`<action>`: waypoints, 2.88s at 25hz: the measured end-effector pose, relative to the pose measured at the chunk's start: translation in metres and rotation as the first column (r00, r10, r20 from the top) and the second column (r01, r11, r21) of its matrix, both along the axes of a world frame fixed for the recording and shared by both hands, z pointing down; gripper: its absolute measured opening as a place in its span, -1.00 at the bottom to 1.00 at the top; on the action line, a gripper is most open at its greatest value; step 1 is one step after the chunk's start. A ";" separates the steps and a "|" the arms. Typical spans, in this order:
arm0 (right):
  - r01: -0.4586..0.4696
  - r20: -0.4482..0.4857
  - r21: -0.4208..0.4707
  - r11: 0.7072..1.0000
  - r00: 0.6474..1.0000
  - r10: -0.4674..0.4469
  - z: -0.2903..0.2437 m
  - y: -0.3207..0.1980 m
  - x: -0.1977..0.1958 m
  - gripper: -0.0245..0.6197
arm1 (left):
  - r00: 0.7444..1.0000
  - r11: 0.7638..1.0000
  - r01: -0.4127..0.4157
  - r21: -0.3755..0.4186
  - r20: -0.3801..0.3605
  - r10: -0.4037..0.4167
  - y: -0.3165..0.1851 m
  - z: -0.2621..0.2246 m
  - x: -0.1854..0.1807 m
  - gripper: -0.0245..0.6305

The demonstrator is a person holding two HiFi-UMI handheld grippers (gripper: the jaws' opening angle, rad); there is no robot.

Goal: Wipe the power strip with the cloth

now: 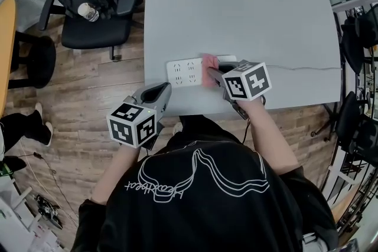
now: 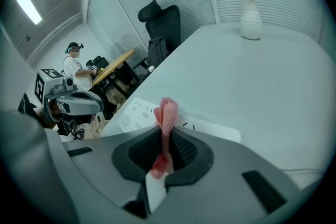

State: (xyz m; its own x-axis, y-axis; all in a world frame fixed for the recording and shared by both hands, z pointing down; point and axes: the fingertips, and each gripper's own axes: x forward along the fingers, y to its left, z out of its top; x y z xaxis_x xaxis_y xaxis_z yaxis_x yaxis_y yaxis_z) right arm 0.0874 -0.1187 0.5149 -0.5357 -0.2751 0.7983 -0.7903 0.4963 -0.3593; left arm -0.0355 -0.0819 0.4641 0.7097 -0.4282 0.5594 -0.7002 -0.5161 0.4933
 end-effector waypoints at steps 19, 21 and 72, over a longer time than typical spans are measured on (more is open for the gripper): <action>-0.143 -0.031 0.005 0.990 0.989 0.143 0.002 0.002 0.075 -0.80 | 0.997 0.997 -0.076 -0.007 0.007 0.076 -0.001 0.005 0.026 -0.89; -0.156 -0.038 0.007 0.988 0.987 0.156 0.001 0.003 0.082 -0.80 | 0.997 0.997 -0.081 -0.009 0.007 0.081 -0.001 0.005 0.028 -0.89; 0.184 0.075 0.035 0.982 0.980 -0.187 -0.023 0.004 -0.109 -0.80 | 0.985 0.985 0.170 0.004 0.019 -0.170 0.024 -0.010 -0.075 -0.89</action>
State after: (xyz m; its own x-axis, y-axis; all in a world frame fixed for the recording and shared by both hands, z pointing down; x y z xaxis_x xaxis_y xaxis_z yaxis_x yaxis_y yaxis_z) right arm -0.0220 -0.1145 0.4919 -0.6392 -0.1866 0.7461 -0.6540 0.6423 -0.3996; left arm -0.1106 -0.0574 0.4538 0.6155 -0.5432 0.5710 -0.7873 -0.3901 0.4775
